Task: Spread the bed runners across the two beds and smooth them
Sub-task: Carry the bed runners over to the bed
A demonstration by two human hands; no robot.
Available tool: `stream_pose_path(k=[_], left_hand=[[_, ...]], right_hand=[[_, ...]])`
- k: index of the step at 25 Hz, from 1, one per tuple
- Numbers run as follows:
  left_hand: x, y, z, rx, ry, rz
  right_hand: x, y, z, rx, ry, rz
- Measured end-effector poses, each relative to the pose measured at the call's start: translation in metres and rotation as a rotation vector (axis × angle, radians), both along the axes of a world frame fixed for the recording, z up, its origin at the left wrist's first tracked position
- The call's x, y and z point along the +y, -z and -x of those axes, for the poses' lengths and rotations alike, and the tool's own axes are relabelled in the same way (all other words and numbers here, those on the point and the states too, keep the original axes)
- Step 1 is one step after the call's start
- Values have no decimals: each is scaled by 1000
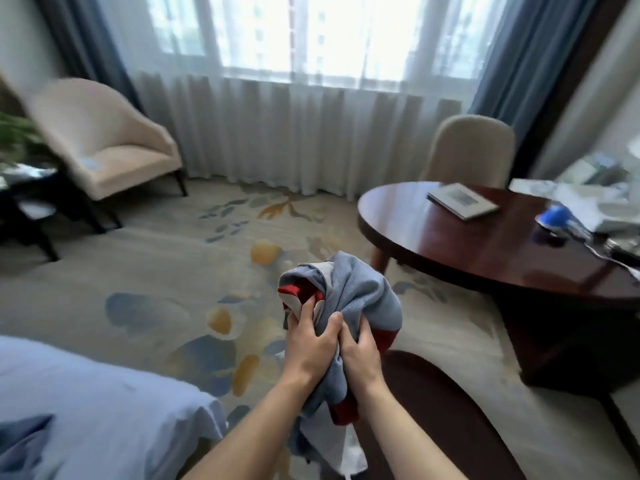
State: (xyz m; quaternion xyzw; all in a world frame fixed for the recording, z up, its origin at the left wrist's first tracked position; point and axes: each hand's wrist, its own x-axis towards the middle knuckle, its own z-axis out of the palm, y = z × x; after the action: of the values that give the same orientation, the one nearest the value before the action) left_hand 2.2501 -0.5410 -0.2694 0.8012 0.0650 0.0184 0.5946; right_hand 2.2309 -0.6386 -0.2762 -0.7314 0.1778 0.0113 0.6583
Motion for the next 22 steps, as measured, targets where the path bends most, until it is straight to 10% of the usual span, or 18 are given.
stream_pose_path(k=[22], left_hand=[[565,-80,433,-153,-1054,-69]], right_hand=[[595,-82,338,-168,-1102,-77]])
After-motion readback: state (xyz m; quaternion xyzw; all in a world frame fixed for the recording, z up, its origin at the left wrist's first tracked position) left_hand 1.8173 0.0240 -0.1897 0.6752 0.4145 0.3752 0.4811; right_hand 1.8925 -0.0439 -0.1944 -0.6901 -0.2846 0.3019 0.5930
